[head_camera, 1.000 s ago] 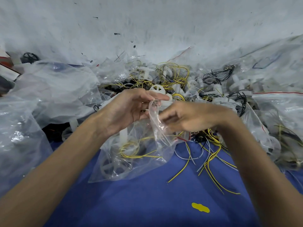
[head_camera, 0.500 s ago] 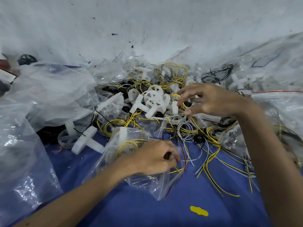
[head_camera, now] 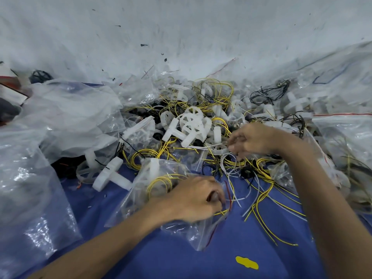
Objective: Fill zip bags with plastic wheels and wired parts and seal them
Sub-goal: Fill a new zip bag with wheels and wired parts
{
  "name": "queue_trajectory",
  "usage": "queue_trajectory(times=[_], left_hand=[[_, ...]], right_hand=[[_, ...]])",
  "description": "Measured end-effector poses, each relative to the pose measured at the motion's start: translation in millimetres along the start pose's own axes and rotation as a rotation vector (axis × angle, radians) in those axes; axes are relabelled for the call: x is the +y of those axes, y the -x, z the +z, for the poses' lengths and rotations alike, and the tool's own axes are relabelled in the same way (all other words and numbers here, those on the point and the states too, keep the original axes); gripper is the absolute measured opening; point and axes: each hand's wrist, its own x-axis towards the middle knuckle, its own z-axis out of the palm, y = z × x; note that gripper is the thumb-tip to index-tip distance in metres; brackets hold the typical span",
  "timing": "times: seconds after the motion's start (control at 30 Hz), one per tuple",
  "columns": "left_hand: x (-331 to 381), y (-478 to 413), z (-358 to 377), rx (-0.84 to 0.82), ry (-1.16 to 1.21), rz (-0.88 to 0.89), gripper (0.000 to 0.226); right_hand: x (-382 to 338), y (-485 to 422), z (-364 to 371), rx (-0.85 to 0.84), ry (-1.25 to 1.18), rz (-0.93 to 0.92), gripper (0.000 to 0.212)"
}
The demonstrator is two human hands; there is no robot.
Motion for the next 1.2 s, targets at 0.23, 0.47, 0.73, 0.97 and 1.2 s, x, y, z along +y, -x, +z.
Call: queue_trajectory(times=[0.23, 0.47, 0.73, 0.97, 1.2], left_hand=[[8, 6, -14, -0.033, -0.205, 0.065, 0.052], [-55, 3, -63, -0.124, -0.315, -0.155, 0.046], [-66, 1, -62, -0.081, 0.01, -0.139, 0.014], [-67, 1, -65, -0.044, 0.181, -0.227, 0.034], [-66, 1, -65, 0.005, 0.312, -0.366, 0.034]], right_hand=[[-9, 1, 5, -0.131, 0.005, -0.006, 0.024], [4, -5, 6, -0.099, 0.03, 0.044, 0.03], [10, -28, 38, -0.008, 0.354, 0.179, 0.041], [7, -25, 36, -0.008, 0.389, 0.129, 0.022], [9, -9, 7, 0.068, 0.201, 0.085, 0.03]])
